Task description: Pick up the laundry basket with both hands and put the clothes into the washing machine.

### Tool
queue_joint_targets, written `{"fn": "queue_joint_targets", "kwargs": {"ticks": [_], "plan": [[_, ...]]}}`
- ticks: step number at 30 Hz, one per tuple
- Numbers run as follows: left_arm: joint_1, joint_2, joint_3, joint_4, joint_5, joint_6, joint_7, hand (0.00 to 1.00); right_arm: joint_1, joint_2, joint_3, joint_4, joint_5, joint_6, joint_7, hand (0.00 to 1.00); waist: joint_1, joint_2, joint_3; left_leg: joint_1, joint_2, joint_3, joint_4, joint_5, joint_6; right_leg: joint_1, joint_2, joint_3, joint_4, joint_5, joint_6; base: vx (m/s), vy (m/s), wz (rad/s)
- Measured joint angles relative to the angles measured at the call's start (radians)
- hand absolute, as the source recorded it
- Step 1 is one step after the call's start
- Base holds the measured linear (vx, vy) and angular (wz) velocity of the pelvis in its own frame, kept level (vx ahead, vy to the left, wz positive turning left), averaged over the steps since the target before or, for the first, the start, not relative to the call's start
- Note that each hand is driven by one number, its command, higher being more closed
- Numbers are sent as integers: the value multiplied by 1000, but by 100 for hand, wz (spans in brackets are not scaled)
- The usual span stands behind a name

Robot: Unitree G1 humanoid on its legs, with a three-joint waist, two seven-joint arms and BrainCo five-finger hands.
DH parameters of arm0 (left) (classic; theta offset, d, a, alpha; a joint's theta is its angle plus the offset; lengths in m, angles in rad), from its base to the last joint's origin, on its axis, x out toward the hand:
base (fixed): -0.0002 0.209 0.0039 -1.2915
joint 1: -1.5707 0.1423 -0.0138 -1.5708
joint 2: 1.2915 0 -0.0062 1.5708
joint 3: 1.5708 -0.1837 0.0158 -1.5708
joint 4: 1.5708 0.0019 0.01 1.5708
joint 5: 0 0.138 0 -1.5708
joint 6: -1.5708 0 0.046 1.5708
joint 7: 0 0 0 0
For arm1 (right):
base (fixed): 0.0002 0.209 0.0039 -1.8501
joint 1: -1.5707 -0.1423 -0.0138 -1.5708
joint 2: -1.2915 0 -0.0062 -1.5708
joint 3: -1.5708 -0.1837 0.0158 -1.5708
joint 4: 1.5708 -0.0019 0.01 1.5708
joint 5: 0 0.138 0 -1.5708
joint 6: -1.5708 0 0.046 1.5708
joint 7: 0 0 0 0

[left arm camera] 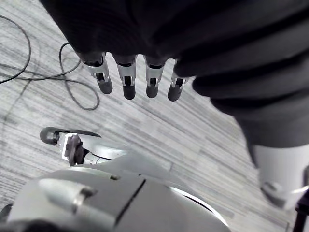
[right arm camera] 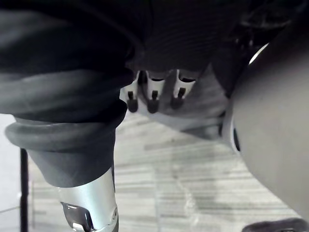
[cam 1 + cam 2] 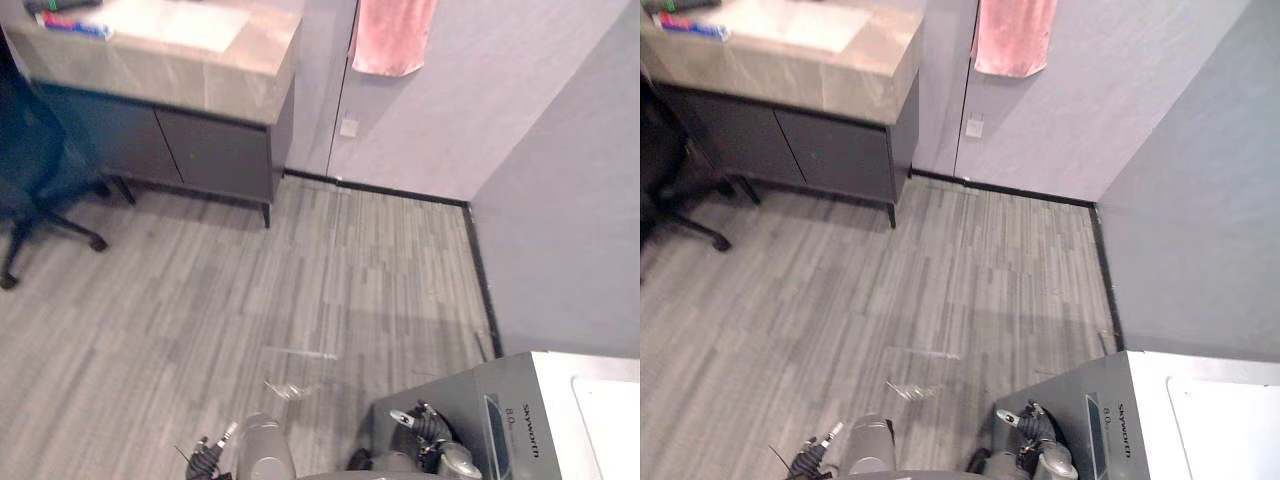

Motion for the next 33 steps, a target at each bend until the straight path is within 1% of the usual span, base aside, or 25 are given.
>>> {"fn": "queue_joint_targets", "kwargs": {"ticks": [1,3,4,5,6,7,8,9,10,11,12,13,14,15,16,18,19,20,22,24,25,26,28,29,33], "plan": [[-1,-1,16,11,0,7,0,0,2,4,-5,0,0,0,-1,0,7,-12,-3,3,0,7,-15,1,1,9,11,8,-46,32,2,-13,45,-18],[-3,-9,22,34,1,15,-3,0,1,5,-27,-1,0,-1,-4,0,24,-9,-2,35,-12,26,-59,1,1,24,17,46,-105,77,4,-22,49,-38],[-2,-10,21,40,1,15,-3,0,0,5,-30,-1,0,0,-4,0,25,-6,-1,42,-15,29,-65,1,1,23,16,59,-110,84,4,-50,68,-38],[1,-12,20,44,2,15,-3,0,0,7,-30,-4,0,-1,-3,0,20,5,2,50,-16,37,-69,1,0,22,13,70,-108,90,6,-82,62,-16],[1,-13,17,47,2,15,-5,0,4,10,-30,-9,0,-3,-3,0,15,10,-1,52,-20,33,-70,0,0,19,9,66,-100,91,7,-95,55,-7],[0,-15,14,47,2,15,-6,0,4,9,-30,-12,1,-5,-3,0,13,8,-3,53,-21,26,-70,-1,-1,15,9,65,-91,91,7,-125,31,-3],[-5,-16,11,47,7,15,-8,0,4,9,-30,-11,2,-8,-3,0,12,16,-1,56,-24,20,-78,-16,-10,-16,4,66,-53,79,5,-171,28,-17],[-7,-13,11,50,9,18,-14,0,4,7,-27,-12,3,-8,-1,0,15,24,-3,67,-21,24,-98,-61,-16,-54,3,67,0,52,5,-207,50,-29],[-17,-11,9,74,8,25,-26,0,-19,6,-17,-8,3,-10,-1,0,18,28,12,83,-15,27,-108,-135,-11,-95,-6,76,90,2,4,-180,31,-32],[-13,1,8,88,7,29,-28,0,-30,8,-11,3,2,-2,-1,0,18,26,22,97,-15,39,-114,-137,-14,-105,-16,76,121,-9,-1,-141,-27,-37],[5,18,8,103,3,37,-28,0,-41,12,26,21,0,3,2,0,14,4,26,120,-15,55,-110,-137,-14,-104,-31,80,149,-19,1,-124,-70,-26],[22,24,13,108,2,44,-32,0,-41,17,51,20,-11,2,2,0,1,-9,17,124,-9,54,-110,-137,-15,-100,-27,82,147,-16,-4,-96,-70,-16],[28,27,10,109,2,45,-36,0,-42,16,66,20,-21,2,2,0,-4,-11,15,122,-8,54,-110,-134,-19,-100,-24,83,139,-6,-10,-76,-17,-18],[39,33,10,112,13,46,-49,0,-45,12,84,32,-40,2,4,0,-6,-5,13,111,5,59,-111,-128,-29,-101,-5,92,93,21,-3,-45,11,-25],[41,33,9,115,24,46,-49,0,-52,9,94,41,-41,2,5,0,-7,-2,11,103,8,60,-114,-126,-29,-102,4,95,67,36,-3,-50,46,-41],[40,36,8,124,42,51,-49,0,-76,-2,111,75,-66,6,22,0,-7,5,10,86,16,76,-135,-106,-25,-93,24,94,-37,104,-2,-18,59,-33],[38,38,8,124,42,52,-48,0,-80,-5,111,81,-71,5,23,0,-9,6,10,88,14,79,-144,-99,-20,-82,28,95,-68,123,-2,14,44,-16],[33,38,10,125,42,52,-48,0,-80,-11,111,91,-75,6,22,0,-9,7,9,96,4,83,-165,-86,-15,-63,32,96,-117,153,2,43,37,2],[20,39,11,121,41,51,-47,0,-79,-34,112,112,-79,12,25,0,-9,3,5,131,-36,92,-243,-45,-8,-7,22,95,-229,211,11,99,29,12],[10,36,12,121,39,50,-45,0,-76,-58,111,130,-80,13,25,0,-12,3,-10,141,-77,76,-306,-10,-6,15,9,82,-288,238,13,116,-36,32],[7,34,11,115,39,48,-44,0,-75,-72,109,130,-81,16,25,0,-18,2,-14,141,-95,63,-333,8,-2,24,0,64,-303,243,14,110,-62,56],[5,34,11,110,39,46,-41,0,-74,-86,107,130,-82,17,22,0,-35,6,-19,141,-111,50,-362,31,0,24,-9,46,-309,244,14,68,-35,46],[5,30,10,110,38,49,-29,0,-70,-95,105,130,-91,20,20,0,-38,18,-21,152,-125,43,-408,59,-2,24,-17,32,-313,244,14,27,-32,27],[8,28,11,112,37,50,-21,0,-69,-94,105,133,-115,24,18,0,-34,21,-20,170,-130,47,-438,74,-8,27,-22,33,-313,244,14,20,-32,6],[13,17,12,117,37,51,-20,0,-69,-82,96,133,-150,25,19,0,-35,21,-24,218,-138,65,-502,101,-11,38,-25,48,-313,244,13,-32,-13,-9]]}}
